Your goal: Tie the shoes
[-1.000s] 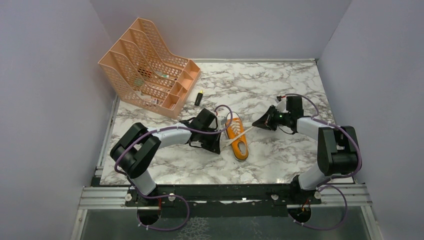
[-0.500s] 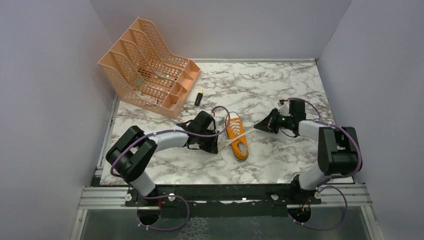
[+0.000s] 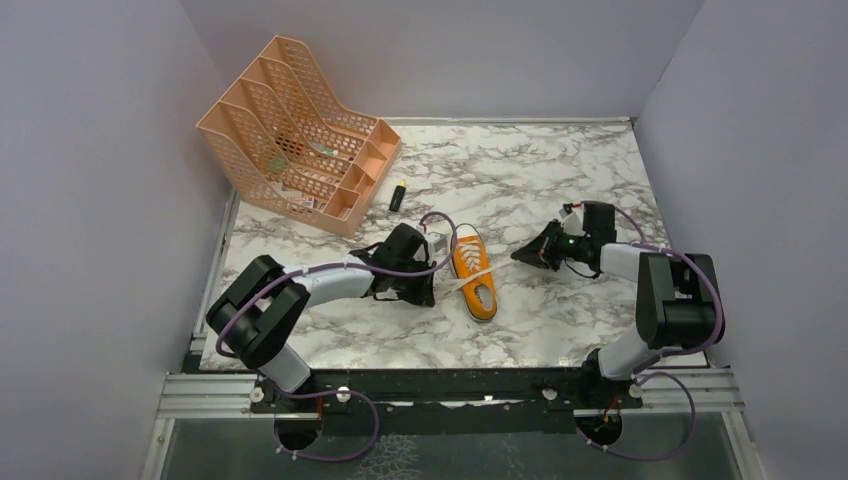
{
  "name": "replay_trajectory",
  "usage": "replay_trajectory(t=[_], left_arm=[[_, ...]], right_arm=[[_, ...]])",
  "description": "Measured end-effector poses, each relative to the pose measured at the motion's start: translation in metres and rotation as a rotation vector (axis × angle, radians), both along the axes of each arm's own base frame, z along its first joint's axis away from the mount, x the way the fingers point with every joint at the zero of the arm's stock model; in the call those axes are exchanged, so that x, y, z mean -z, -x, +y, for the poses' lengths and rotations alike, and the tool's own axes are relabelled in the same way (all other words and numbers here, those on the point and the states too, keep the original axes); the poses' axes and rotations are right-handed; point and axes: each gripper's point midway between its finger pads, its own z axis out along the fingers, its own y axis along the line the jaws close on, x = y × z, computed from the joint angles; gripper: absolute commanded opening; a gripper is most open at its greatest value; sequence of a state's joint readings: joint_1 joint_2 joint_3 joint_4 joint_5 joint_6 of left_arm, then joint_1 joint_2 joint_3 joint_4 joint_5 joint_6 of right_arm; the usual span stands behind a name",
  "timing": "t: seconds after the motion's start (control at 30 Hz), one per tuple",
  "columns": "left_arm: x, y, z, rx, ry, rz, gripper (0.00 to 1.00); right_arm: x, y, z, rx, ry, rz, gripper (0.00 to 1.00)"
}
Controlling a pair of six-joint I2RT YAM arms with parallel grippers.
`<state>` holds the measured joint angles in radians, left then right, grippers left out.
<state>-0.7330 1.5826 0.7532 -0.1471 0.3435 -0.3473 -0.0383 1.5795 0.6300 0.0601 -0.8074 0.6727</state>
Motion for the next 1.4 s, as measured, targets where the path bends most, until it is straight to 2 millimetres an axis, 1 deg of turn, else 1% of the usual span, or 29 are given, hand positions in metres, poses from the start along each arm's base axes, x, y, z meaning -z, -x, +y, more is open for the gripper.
replay_trajectory(t=[0.17,0.2,0.23,0.27,0.3,0.37,0.43,0.5,0.53,0.57,0.6,0.63,0.67,0.7,0.73,0.8,0.83,0.87,0.9,0.93,0.97,1.0,1.03,1.07,1.1,1.17,1.23,1.3,1.4], left_arm=[[-0.003,-0.001,0.000,-0.008,0.004,-0.009,0.00],[-0.004,-0.001,0.000,-0.007,0.005,-0.010,0.00],[-0.005,-0.002,0.000,-0.006,0.006,-0.013,0.00],[-0.006,-0.002,-0.001,-0.005,0.007,-0.013,0.05],[-0.008,-0.003,-0.001,-0.003,0.006,-0.015,0.11],[-0.010,0.000,0.004,-0.005,-0.020,0.001,0.22],[-0.013,0.002,0.010,-0.014,-0.044,0.014,0.33],[-0.018,0.001,0.013,-0.029,-0.060,0.014,0.42],[-0.022,0.000,0.015,-0.038,-0.066,0.009,0.46],[-0.027,-0.002,0.016,-0.052,-0.071,-0.001,0.50],[-0.032,-0.002,0.019,-0.063,-0.073,-0.014,0.55],[-0.039,-0.002,0.022,-0.076,-0.074,-0.025,0.78],[-0.047,-0.002,0.025,-0.093,-0.071,-0.040,0.92],[-0.060,-0.003,0.030,-0.105,-0.061,-0.074,0.98],[-0.070,-0.003,0.032,-0.124,-0.050,-0.089,0.98],[-0.104,-0.008,0.036,-0.153,-0.010,-0.154,0.99],[-0.125,-0.013,0.036,-0.165,0.021,-0.201,0.99],[-0.150,-0.020,0.034,-0.178,0.058,-0.255,0.98],[-0.174,-0.025,0.033,-0.190,0.092,-0.304,0.98],[-0.200,-0.031,0.031,-0.201,0.134,-0.359,0.98],[-0.222,-0.034,0.031,-0.212,0.163,-0.403,0.98],[-0.254,-0.039,0.032,-0.226,0.203,-0.464,0.98],[-0.279,-0.042,0.032,-0.238,0.235,-0.515,0.99],[-0.314,-0.046,0.035,-0.255,0.275,-0.584,0.98],[-0.342,-0.049,0.037,-0.269,0.310,-0.643,0.99],[-0.396,-0.051,0.046,-0.300,0.364,-0.758,0.98],[-0.457,-0.048,0.061,-0.340,0.428,-0.891,0.98],[-0.498,-0.044,0.075,-0.375,0.468,-0.988,0.98],[-0.533,-0.038,0.091,-0.414,0.491,-1.076,0.99]], right_arm=[[0.000,0.000,-0.003,-0.019,-0.006,-0.009,0.00],[-0.001,0.000,-0.003,-0.030,0.001,-0.013,0.04],[-0.002,0.000,-0.003,-0.039,0.006,-0.016,0.15],[-0.004,-0.001,-0.003,-0.048,0.011,-0.020,0.26],[-0.007,-0.003,-0.003,-0.057,0.018,-0.028,0.34],[-0.014,-0.012,-0.009,-0.052,0.063,-0.063,0.48],[-0.026,-0.020,-0.015,-0.051,0.116,-0.110,0.58],[-0.045,-0.023,-0.015,-0.076,0.172,-0.165,0.67],[-0.054,-0.024,-0.015,-0.084,0.193,-0.184,0.86],[-0.063,-0.025,-0.014,-0.094,0.224,-0.200,0.94],[-0.073,-0.024,-0.014,-0.104,0.269,-0.221,0.99],[-0.083,-0.022,-0.014,-0.107,0.305,-0.236,0.99],[-0.092,-0.019,-0.014,-0.108,0.331,-0.248,0.99],[-0.103,-0.015,-0.014,-0.106,0.358,-0.257,1.00],[-0.116,-0.008,-0.015,-0.101,0.385,-0.262,1.00],[-0.139,0.001,-0.020,-0.081,0.419,-0.268,1.00],[-0.150,0.004,-0.024,-0.069,0.435,-0.271,1.00],[-0.161,0.007,-0.026,-0.059,0.448,-0.280,1.00],[-0.177,0.011,-0.029,-0.047,0.465,-0.295,0.99],[-0.186,0.013,-0.031,-0.038,0.468,-0.317,1.00],[-0.199,0.017,-0.033,-0.026,0.480,-0.342,1.00],[-0.217,0.021,-0.036,-0.012,0.492,-0.379,0.99],[-0.237,0.024,-0.038,0.005,0.505,-0.426,0.99],[-0.261,0.028,-0.042,0.025,0.520,-0.483,1.00],[-0.288,0.032,-0.045,0.048,0.535,-0.552,1.00],[-0.337,0.042,-0.050,0.088,0.559,-0.679,1.00],[-0.378,0.055,-0.054,0.123,0.577,-0.797,1.00],[-0.403,0.067,-0.056,0.140,0.585,-0.868,1.00],[-0.438,0.084,-0.058,0.167,0.582,-0.959,1.00]])
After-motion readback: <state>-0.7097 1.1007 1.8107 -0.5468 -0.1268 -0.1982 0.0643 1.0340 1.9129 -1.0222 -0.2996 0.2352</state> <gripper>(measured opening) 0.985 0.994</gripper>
